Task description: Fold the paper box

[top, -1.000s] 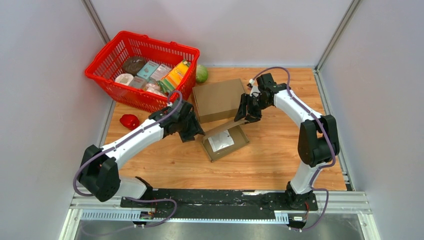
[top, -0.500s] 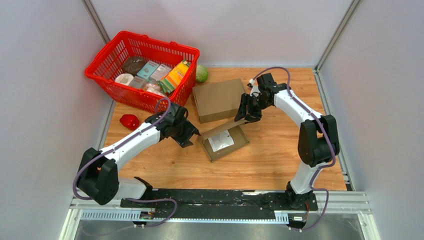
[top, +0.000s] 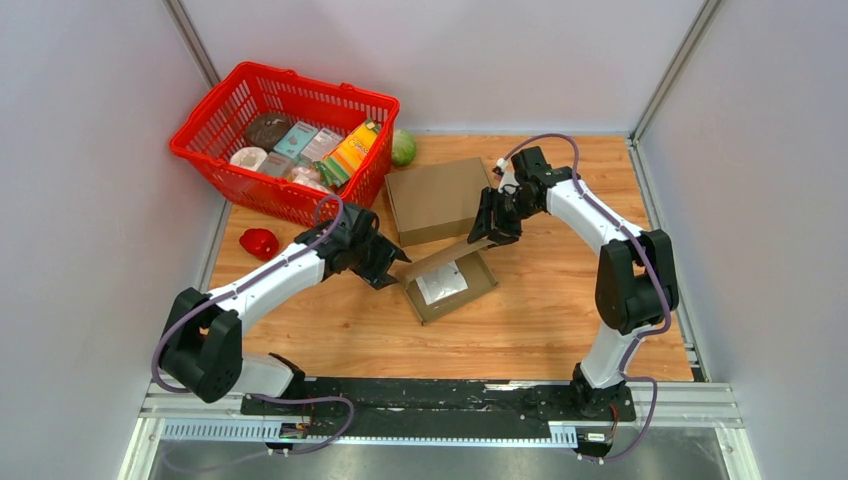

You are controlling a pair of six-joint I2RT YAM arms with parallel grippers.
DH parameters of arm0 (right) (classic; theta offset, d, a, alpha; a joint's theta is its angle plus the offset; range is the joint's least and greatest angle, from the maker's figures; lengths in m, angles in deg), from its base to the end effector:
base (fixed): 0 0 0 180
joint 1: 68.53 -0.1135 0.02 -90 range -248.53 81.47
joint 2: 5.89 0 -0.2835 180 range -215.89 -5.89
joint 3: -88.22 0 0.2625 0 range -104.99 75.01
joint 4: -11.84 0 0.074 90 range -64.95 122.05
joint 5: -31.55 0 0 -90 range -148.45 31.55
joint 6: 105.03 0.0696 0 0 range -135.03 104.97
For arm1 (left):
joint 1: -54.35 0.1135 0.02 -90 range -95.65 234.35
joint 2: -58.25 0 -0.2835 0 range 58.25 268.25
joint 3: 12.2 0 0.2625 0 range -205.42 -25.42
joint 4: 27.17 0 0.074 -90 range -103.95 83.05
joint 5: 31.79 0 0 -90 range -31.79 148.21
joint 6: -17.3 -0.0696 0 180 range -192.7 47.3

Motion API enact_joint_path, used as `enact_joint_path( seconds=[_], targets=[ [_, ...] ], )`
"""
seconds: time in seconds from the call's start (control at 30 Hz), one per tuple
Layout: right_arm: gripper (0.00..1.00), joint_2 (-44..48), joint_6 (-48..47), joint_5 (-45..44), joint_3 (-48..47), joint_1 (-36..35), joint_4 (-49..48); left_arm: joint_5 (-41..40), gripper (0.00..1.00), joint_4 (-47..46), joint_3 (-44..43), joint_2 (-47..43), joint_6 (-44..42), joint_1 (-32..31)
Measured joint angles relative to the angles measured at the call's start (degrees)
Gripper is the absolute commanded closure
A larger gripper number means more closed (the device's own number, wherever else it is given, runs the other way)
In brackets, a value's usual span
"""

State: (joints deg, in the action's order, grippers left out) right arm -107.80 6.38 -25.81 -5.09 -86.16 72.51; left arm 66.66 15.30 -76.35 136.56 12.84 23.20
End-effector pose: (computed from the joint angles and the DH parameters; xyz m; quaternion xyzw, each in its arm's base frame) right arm 0.3555 0.1524 0.2276 -0.0194 0.9452 0.3182 0.0704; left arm 0.2477 -0.1617 0.2076 -0.4178 0.8594 -0.2808 0.0902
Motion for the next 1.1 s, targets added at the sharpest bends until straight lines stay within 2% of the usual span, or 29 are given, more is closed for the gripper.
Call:
enact_joint_path(
  seconds=[0.17, 0.37, 0.6, 0.73, 0.87, 0.93, 0.97, 1.0, 1.07, 1.1],
  targets=[
    [0.5, 0.0, 0.2, -0.1, 0.3, -0.6, -0.2, 0.0, 0.45, -1.8, 0.0, 0.0, 1.2, 0.0],
    [0.48, 0.1, 1.3, 0.4, 1.5, -1.0, -0.7, 0.1, 0.45, -5.6, -0.1, 0.3, 2.7, -0.7],
    [0.13, 0.6, 1.7, -3.3, 1.4, -1.1, 0.4, -2.7, 0.39, -4.3, -1.8, 0.0, -1.9, -1.0],
    [0.1, 5.4, 1.3, -10.8, 3.8, -0.2, -0.5, -5.9, 0.39, -0.2, -0.6, -5.0, -11.8, -1.0],
    [0.1, 15.8, 1.8, -17.7, 10.3, 0.5, -2.8, -6.8, 0.39, -2.5, 4.8, -14.7, -24.9, -0.7],
    [0.15, 21.6, 2.2, -19.7, 14.5, 0.5, -4.7, -6.4, 0.39, -4.3, 7.0, -20.1, -31.0, -0.6],
    [0.18, 23.5, 2.3, -20.2, 16.3, 0.5, -5.5, -6.1, 0.44, -4.9, 7.5, -22.0, -33.4, -0.6],
    [0.25, 25.4, 2.6, -20.3, 18.5, 0.5, -7.0, -5.8, 0.49, -5.3, 7.8, -23.6, -35.9, -0.7],
    [0.33, 27.4, 3.0, -20.3, 22.3, 0.5, -9.5, -5.5, 0.63, -5.9, 8.3, -25.6, -39.6, -1.2],
    [0.45, 27.9, 3.7, -20.4, 24.9, 0.6, -11.5, -5.7, 0.67, -6.3, 8.9, -26.3, -41.0, -1.6]
  ],
)
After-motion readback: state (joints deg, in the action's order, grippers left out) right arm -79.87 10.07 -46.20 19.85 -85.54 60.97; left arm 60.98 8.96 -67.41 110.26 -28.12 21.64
